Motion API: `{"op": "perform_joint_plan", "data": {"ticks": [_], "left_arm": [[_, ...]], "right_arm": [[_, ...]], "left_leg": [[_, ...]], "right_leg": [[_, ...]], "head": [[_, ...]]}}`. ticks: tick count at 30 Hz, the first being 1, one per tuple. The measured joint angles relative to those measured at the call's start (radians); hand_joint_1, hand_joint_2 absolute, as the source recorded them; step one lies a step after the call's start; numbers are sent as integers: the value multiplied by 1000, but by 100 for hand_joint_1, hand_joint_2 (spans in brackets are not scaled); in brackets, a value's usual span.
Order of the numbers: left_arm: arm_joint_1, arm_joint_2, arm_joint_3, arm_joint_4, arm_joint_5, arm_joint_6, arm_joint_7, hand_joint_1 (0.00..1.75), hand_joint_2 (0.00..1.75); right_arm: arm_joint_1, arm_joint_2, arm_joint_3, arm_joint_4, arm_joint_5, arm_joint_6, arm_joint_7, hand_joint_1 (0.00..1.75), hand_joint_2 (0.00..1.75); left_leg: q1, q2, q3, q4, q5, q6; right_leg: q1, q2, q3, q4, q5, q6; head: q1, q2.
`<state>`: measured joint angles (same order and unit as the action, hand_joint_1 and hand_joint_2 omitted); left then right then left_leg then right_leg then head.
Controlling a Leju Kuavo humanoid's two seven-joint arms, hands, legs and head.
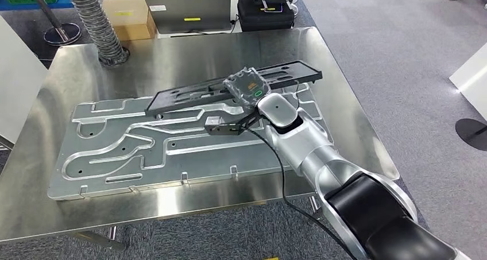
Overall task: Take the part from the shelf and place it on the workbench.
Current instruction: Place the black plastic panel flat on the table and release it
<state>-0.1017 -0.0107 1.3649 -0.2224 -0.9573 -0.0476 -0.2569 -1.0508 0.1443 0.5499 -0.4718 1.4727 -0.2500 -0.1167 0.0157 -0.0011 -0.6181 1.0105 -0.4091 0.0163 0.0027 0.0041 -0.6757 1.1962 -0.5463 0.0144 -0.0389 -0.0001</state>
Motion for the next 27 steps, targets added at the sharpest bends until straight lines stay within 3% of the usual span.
{"op": "perform_joint_plan", "data": {"ticks": [2,3,4,6,7,8,10,12,14,16,17,18,19,20,22,23,27], "left_arm": [[-1,0,-5,0,-6,-3,0,0,0],[-1,0,-8,0,-8,-4,0,0,0],[0,0,-11,0,-10,-4,0,0,0],[0,-1,-17,0,-14,-4,0,0,0],[0,-3,-19,1,-15,-4,-1,0,0],[1,-4,-20,1,-17,-5,-2,0,0],[2,-6,-21,2,-19,-7,-6,0,0],[3,-6,-22,2,-22,-9,-11,0,0],[3,-5,-23,2,-23,-11,-19,0,0],[5,-5,-23,2,-23,-12,-28,0,0],[7,-5,-23,2,-22,-13,-33,0,44],[8,-5,-24,2,-21,-14,-39,0,87],[9,-4,-24,2,-18,-15,-45,0,131],[9,-4,-24,2,-16,-15,-51,0,175],[8,-4,-24,2,-11,-14,-59,0,175],[8,-4,-24,2,-10,-13,-61,0,175],[8,-6,-24,2,-9,-10,-66,0,175]], "right_arm": [[17,11,17,23,2,8,-15,175,175],[26,16,23,33,0,11,-23,175,175],[35,20,26,41,-1,13,-28,175,175],[44,26,30,55,-4,18,-33,175,175],[46,28,32,61,-6,21,-31,175,175],[49,31,33,67,-8,23,-29,175,175],[62,34,36,81,-17,24,-25,175,175],[80,34,36,92,-29,17,-25,175,175],[95,34,36,101,-42,5,-27,175,175],[111,33,36,110,-55,-5,-29,175,175],[120,32,36,114,-59,-8,-30,131,131],[127,31,36,117,-63,-10,-30,87,87],[132,30,36,120,-66,-11,-30,44,44],[136,28,36,123,-68,-12,-29,0,0],[141,25,36,129,-73,-14,-28,0,0],[143,24,35,131,-75,-17,-28,0,0],[143,19,31,134,-82,-22,-30,0,0]], "left_leg": [[0,-1,0,1,-1,2],[0,-3,1,1,-2,2],[-1,-5,2,2,-3,1],[-3,-8,5,3,-5,-2],[-4,-9,5,3,-6,-5],[-5,-8,5,3,-7,-10],[-5,-7,7,0,-7,-20],[-4,-5,6,9,-18,-30],[-3,-5,-26,84,-64,-36],[-2,-4,-86,219,-126,-43],[0,-4,-109,266,-140,-47],[2,-4,-116,280,-136,-50],[5,-4,-102,252,-112,-52],[8,-4,-69,187,-77,-55],[12,-4,-2,56,-31,-54],[12,-5,16,21,-24,-49],[9,-4,22,7,-21,-21]], "right_leg": [[-5,0,-58,109,-32,4],[-7,0,-63,111,-19,4],[-7,0,-48,72,11,2],[-4,-1,17,-72,83,-11],[-1,-2,43,-132,105,-18],[2,-3,58,-168,115,-23],[6,-3,63,-184,117,-27],[-1,-3,72,-197,123,-32],[-7,-4,81,-210,128,-39],[-6,-4,83,-211,127,-42],[-6,-4,83,-210,127,-42],[-7,-3,84,-208,125,-41],[-8,-2,84,-206,124,-39],[-10,-1,85,-201,120,-35],[-8,2,84,-190,113,-25],[-6,4,82,-186,110,-20],[-7,8,79,-177,104,-2]], "head": [[0,0],[0,0],[0,0],[0,0],[0,0],[0,0],[0,0],[0,0],[0,0],[0,0],[0,0],[0,0],[0,0],[0,0],[0,0],[0,0],[0,0]]}}
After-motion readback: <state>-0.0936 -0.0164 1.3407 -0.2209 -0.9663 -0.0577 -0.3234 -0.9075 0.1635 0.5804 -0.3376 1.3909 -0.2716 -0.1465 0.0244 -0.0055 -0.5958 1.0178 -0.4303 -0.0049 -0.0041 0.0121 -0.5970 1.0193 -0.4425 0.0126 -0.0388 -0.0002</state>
